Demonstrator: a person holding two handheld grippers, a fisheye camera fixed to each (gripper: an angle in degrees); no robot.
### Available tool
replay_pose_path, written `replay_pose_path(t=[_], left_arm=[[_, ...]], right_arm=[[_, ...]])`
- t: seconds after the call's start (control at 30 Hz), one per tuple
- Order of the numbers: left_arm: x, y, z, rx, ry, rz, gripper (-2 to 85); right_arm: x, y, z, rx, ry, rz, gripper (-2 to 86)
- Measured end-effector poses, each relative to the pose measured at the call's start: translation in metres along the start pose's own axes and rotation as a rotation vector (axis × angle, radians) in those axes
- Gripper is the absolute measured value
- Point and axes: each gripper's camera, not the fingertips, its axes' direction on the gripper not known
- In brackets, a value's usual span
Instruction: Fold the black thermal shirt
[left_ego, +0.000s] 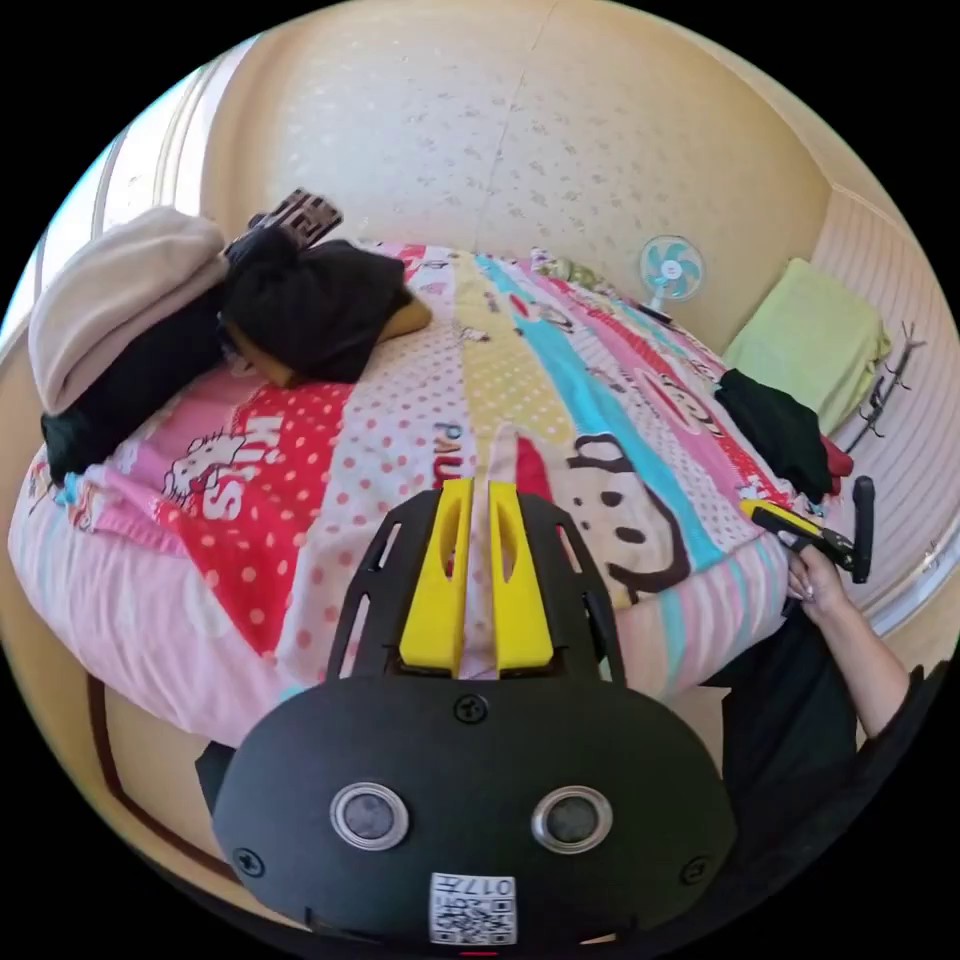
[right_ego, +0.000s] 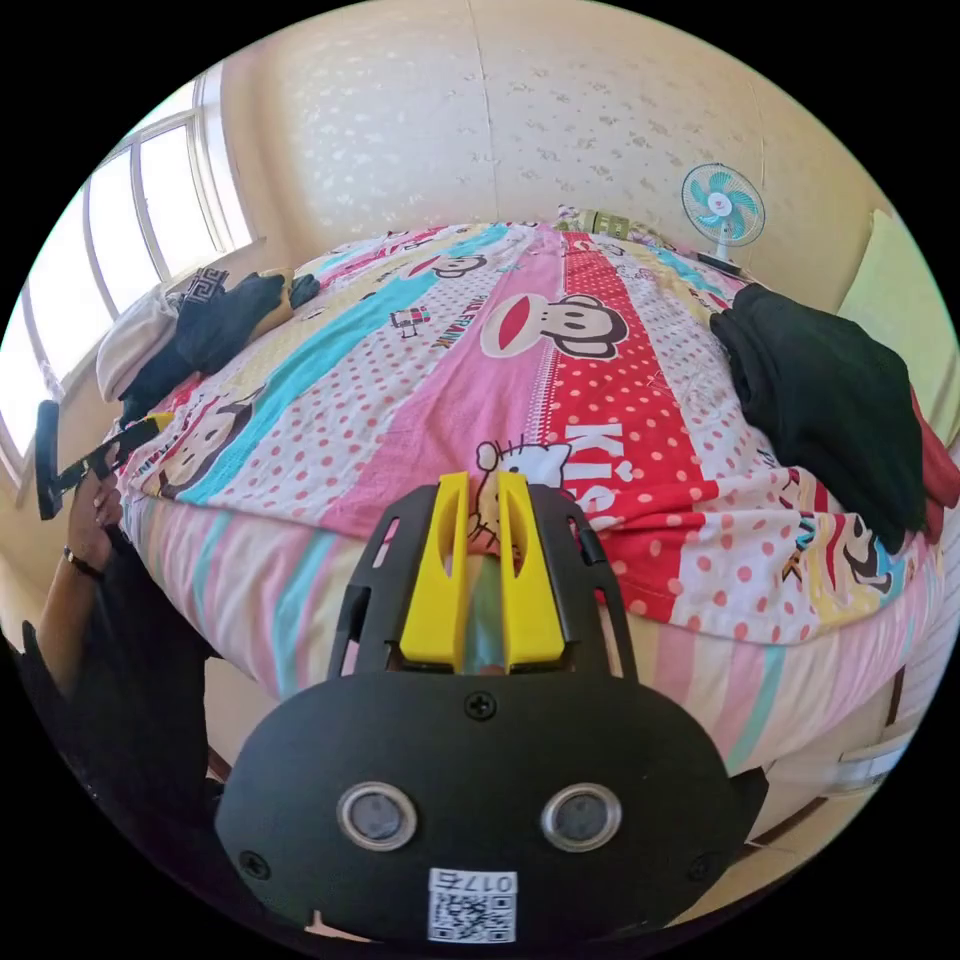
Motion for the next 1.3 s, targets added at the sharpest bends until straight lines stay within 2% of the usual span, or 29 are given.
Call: replay_pose_path(t=[0.1,0.13,0.17,0.23,0.27,0.47,0.83,1.0,1.1,1.2,1.3], left_arm=[[0.051,-0.020,0.000,0.102,0.105,0.106,-0.5],[0.065,-0.026,0.019,0.066,0.101,0.135,-0.7],[0.070,-0.027,0.034,0.027,0.092,0.147,-0.8],[0.081,-0.026,0.116,-0.272,0.035,0.163,-0.9],[0.082,-0.029,0.123,-0.305,0.023,0.162,-0.9],[0.083,-0.023,0.109,-0.277,0.022,0.164,-0.9],[0.054,-0.024,0.103,-0.280,0.177,0.058,-1.0],[0.068,-0.024,0.103,-0.283,0.135,0.081,-1.0],[0.076,-0.025,0.104,-0.284,0.122,0.091,-1.0],[0.083,-0.026,0.105,-0.285,0.113,0.098,-1.0],[0.093,-0.028,0.105,-0.283,0.096,0.109,-1.0]], right_arm=[[-0.013,0.002,-0.004,0.000,0.007,-0.010,5.8],[-0.014,0.003,-0.006,0.003,-0.003,-0.007,5.6],[-0.015,0.004,-0.008,0.006,-0.019,-0.001,5.4],[-0.015,0.005,-0.012,0.017,-0.052,0.008,5.1],[-0.013,0.008,-0.015,0.026,-0.076,0.018,4.8],[-0.001,0.014,-0.022,0.057,-0.182,0.067,3.5],[0.008,0.006,-0.032,0.064,-0.217,0.076,4.3],[0.061,0.010,-0.049,0.105,-0.424,0.286,6.8],[0.109,-0.007,-0.069,0.090,-0.257,0.328,8.0],[0.159,-0.038,-0.108,0.156,0.001,0.378,11.8],[0.191,-0.074,-0.120,0.201,0.164,0.283,14.6]])
